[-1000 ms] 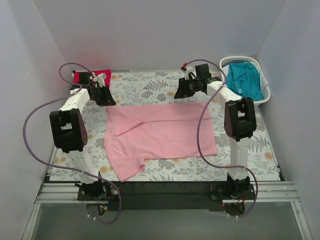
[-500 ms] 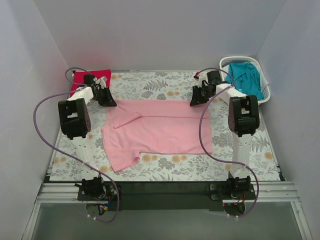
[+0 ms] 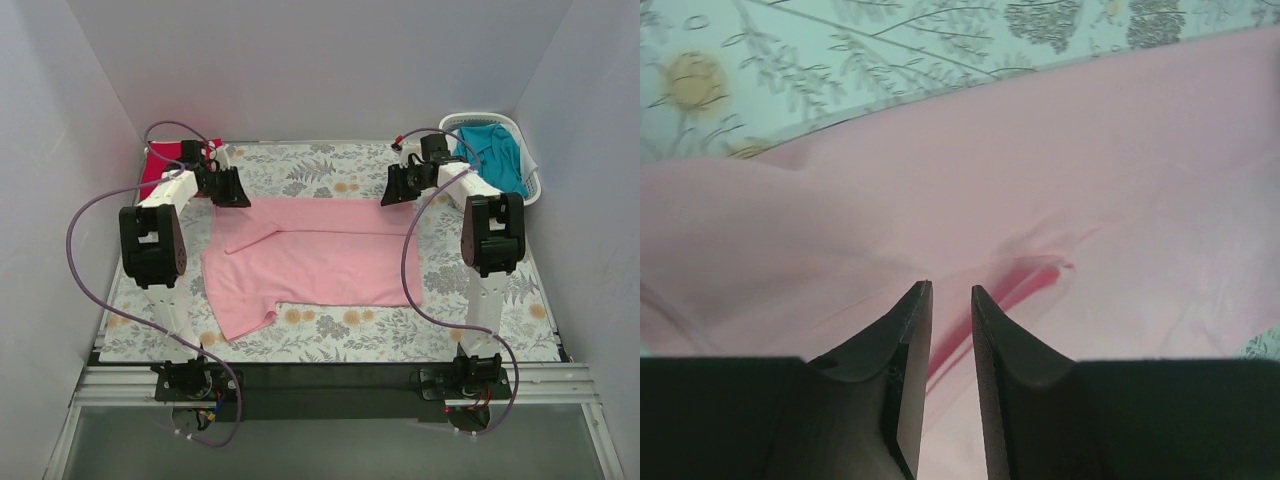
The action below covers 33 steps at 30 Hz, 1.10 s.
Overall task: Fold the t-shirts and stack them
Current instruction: Fold the tshirt
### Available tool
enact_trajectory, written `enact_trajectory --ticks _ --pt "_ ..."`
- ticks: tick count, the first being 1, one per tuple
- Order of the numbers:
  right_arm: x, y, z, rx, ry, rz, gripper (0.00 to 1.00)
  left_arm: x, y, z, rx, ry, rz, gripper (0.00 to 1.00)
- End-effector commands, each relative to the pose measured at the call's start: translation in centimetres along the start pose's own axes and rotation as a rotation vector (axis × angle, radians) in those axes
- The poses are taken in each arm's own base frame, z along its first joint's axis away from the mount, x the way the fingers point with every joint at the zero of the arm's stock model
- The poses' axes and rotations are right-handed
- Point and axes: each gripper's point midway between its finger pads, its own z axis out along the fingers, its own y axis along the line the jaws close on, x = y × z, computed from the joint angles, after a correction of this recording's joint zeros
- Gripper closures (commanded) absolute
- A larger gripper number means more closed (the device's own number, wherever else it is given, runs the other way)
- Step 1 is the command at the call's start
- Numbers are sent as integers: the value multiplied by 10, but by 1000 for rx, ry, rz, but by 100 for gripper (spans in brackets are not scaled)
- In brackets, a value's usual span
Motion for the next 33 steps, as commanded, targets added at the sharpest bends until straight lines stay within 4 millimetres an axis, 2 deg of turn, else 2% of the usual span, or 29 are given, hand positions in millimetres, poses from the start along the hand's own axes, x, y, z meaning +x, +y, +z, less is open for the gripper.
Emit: enact_trajectory --ticks 1,2,7,11,13,14,15,18,19,23,24,26,28,30,33 --pt "-22 12 -24 14 -51 -44 60 -4 -26 -4 17 -11 59 78" --pt "-19 7 -23 32 -43 -38 60 1 -40 5 32 10 80 78" --pt "-12 3 -18 35 -22 -30 61 13 -48 29 14 57 103 78" --pt "-8 0 -16 48 -8 -30 62 29 -54 37 18 110 129 78" --pt "-6 -4 -16 62 -4 -35 61 48 -55 35 29 161 136 79" --pt "-5 -4 -16 65 2 -43 62 51 -65 29 56 162 151 81" --pt "-4 -6 -15 72 7 -42 62 67 -63 28 64 190 156 83" --pt "-2 -8 -15 79 16 -48 62 80 -75 14 99 200 183 88" --pt "-1 -8 -15 80 17 -47 62 93 -76 12 107 226 189 89" --pt "-1 -6 -15 71 20 -46 62 117 -95 -6 179 271 228 91" --pt "-2 -6 -16 72 15 -47 62 114 -106 -17 204 243 252 90" --pt "-3 -5 -17 70 16 -50 62 117 -114 -28 236 232 287 89" --pt "-2 -5 -17 67 16 -49 62 111 -126 -40 265 192 311 87" --pt "0 -4 -16 61 20 -44 62 106 -131 -44 264 163 306 86" --pt "-1 -2 -17 57 19 -45 62 96 -120 -39 186 125 272 85"
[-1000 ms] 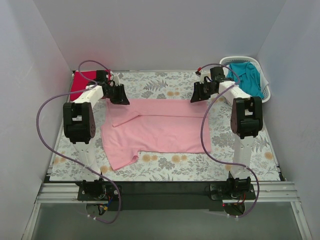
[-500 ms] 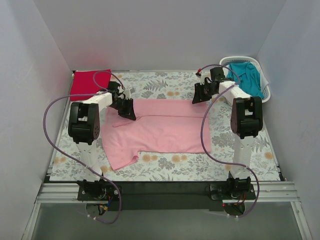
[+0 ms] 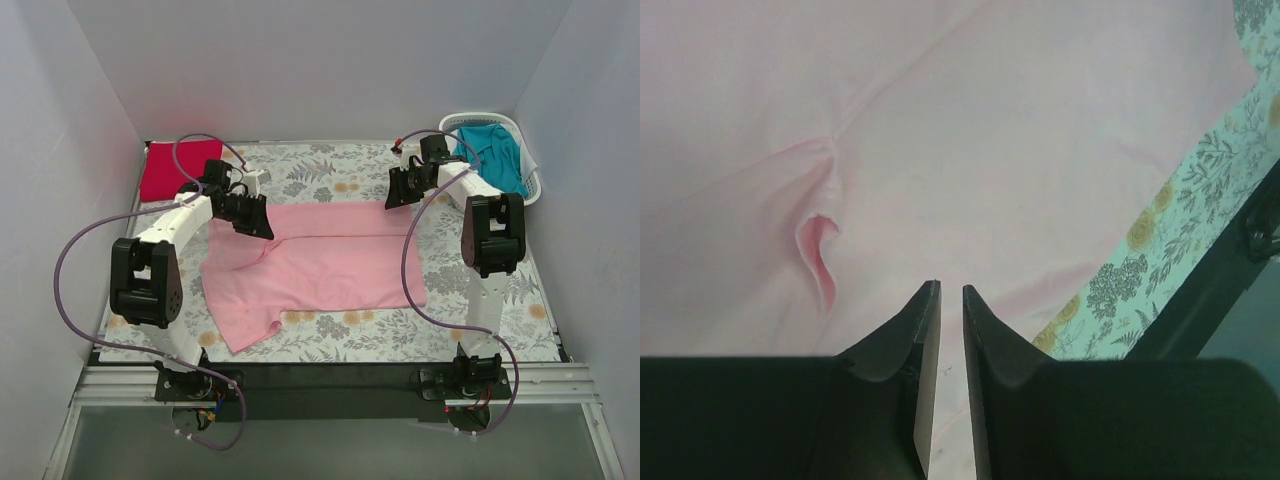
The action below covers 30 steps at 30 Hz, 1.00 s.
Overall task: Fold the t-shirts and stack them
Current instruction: Fold the tshirt
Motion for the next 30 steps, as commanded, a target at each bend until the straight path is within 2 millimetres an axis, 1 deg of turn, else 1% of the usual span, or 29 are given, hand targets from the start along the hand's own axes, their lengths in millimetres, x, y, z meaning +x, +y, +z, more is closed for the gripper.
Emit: enact_trajectory --ticks 1,2,4,5,8,9,11,12,15,18,22,23,25,26,30 --pt "-5 5 -8 -14 -12 -18 62 -13 9 -4 -74 -66 -15 85" --pt "-6 5 -9 -14 -16 -18 62 -18 27 -1 -155 -81 -23 85" --pt "-7 6 -10 -15 -18 -21 62 -24 40 3 -203 -89 -54 86" --pt "-7 6 -10 -15 -18 -19 62 -22 50 10 -222 -71 -76 86" --pt "-5 6 -10 -17 -14 -18 62 -29 61 17 -247 -66 -94 87" --pt "-5 7 -10 -17 -15 -18 63 -29 64 22 -248 -59 -99 87" --pt "-4 8 -10 -23 -13 -17 63 -30 64 25 -247 -61 -88 87" --pt "-2 8 -9 -23 -9 -16 63 -27 70 28 -269 -48 -91 87" --pt "-1 8 -9 -27 -8 -14 64 -20 70 35 -281 -21 -97 87" --pt "-1 8 -9 -29 -8 -15 64 -12 66 40 -260 -2 -98 87" --pt "-2 7 -9 -24 -10 -18 64 -3 49 46 -204 21 -77 88" --pt "-1 7 -9 -23 -7 -18 64 -4 40 46 -182 16 -61 89" --pt "-1 7 -8 -24 -6 -14 64 1 31 50 -166 30 -50 89" --pt "0 7 -8 -26 -5 -12 64 1 28 48 -166 27 -44 89" --pt "0 8 -7 -30 -4 -11 64 12 21 48 -155 54 -47 89"
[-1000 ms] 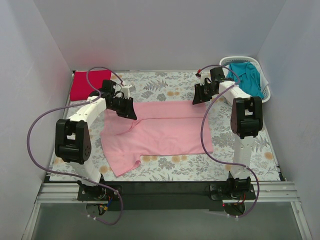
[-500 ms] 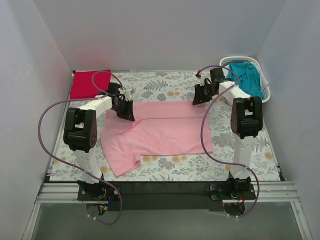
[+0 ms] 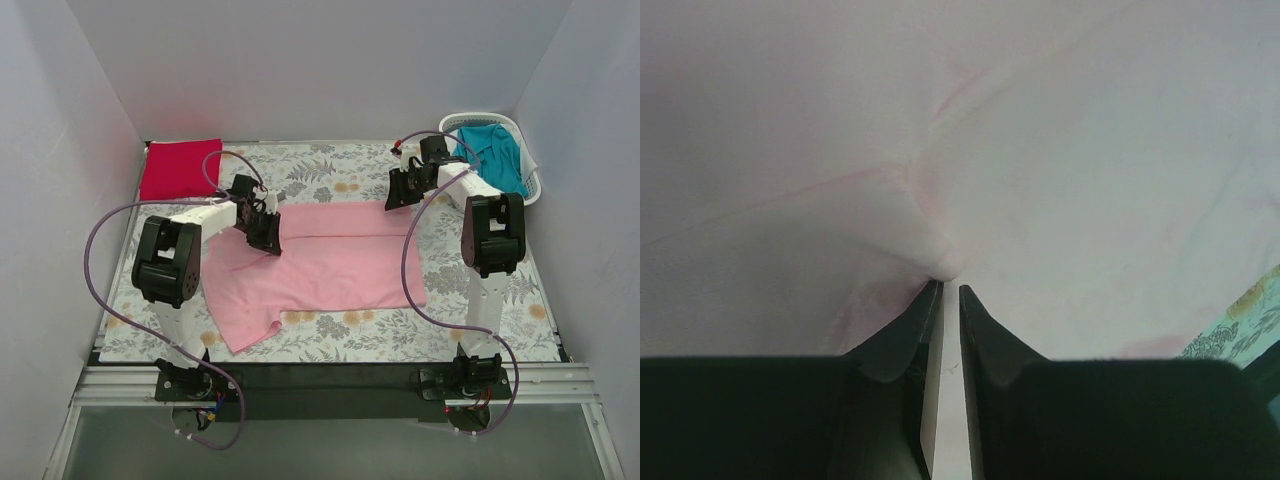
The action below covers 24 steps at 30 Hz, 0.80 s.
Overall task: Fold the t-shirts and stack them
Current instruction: Fold the tshirt
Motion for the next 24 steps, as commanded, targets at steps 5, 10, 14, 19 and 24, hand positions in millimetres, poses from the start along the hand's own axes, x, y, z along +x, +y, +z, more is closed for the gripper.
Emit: enact_trajectory --ticks 5,10,14,19,24 --pt "0 8 -9 -31 -1 -11 66 -9 -35 -40 86 -72 77 89" --pt "5 23 -24 -52 14 0 66 -29 7 -69 30 -118 -41 90" --pt "20 26 -35 -10 31 -12 66 -34 57 -87 -47 -165 -121 90" --pt "52 8 -24 59 114 10 66 -23 94 -83 -128 -145 -166 90" --pt "64 -22 -6 142 174 24 66 -13 105 -64 -140 -117 -197 90"
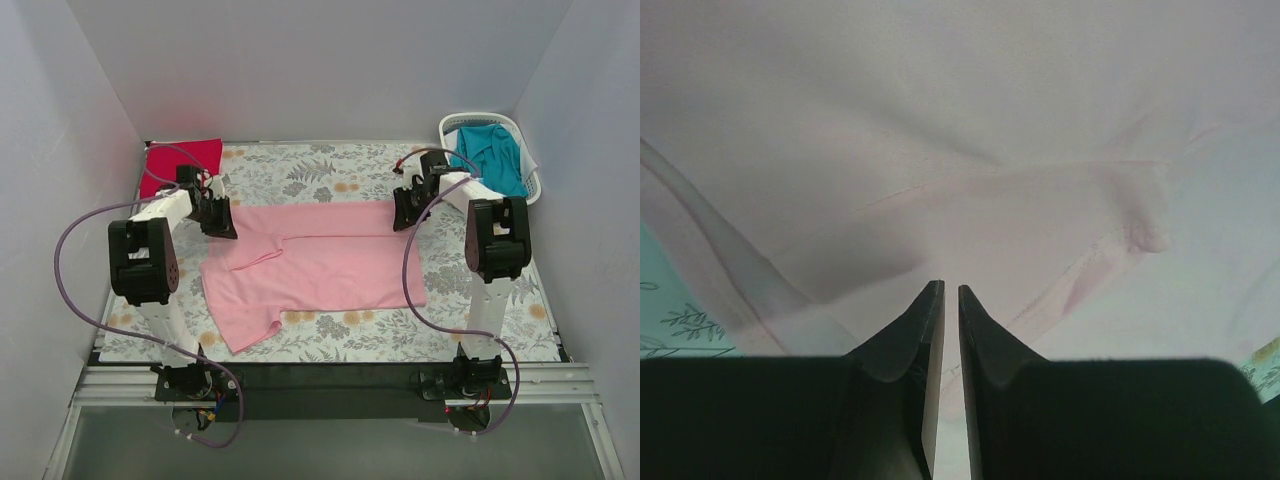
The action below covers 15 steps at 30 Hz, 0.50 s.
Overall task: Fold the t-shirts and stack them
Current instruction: Fold the tshirt
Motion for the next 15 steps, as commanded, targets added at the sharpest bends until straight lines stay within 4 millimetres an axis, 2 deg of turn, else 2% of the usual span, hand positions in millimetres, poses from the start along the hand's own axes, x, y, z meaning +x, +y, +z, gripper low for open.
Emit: enact_trajectory --ticks 1,3,5,8,9,13,14,15 --pt "5 -24 13 80 42 -9 66 4 2 10 -13 13 -6 90" --pt "3 -37 21 103 54 -1 66 10 2 19 3 45 -43 90" --pt "5 -48 29 118 68 8 66 7 -1 22 20 46 -70 90" --pt "-3 -65 33 134 53 29 66 0 0 31 30 48 -89 90" --pt "-14 -69 31 139 30 25 66 -4 1 35 30 46 -90 90" --pt "-30 -69 35 117 -4 29 66 -13 14 58 18 66 -105 90" --pt "-34 -69 33 117 -13 25 66 -27 15 57 18 40 -94 90" --pt "-37 -70 32 121 -19 22 65 -31 15 59 21 34 -95 90"
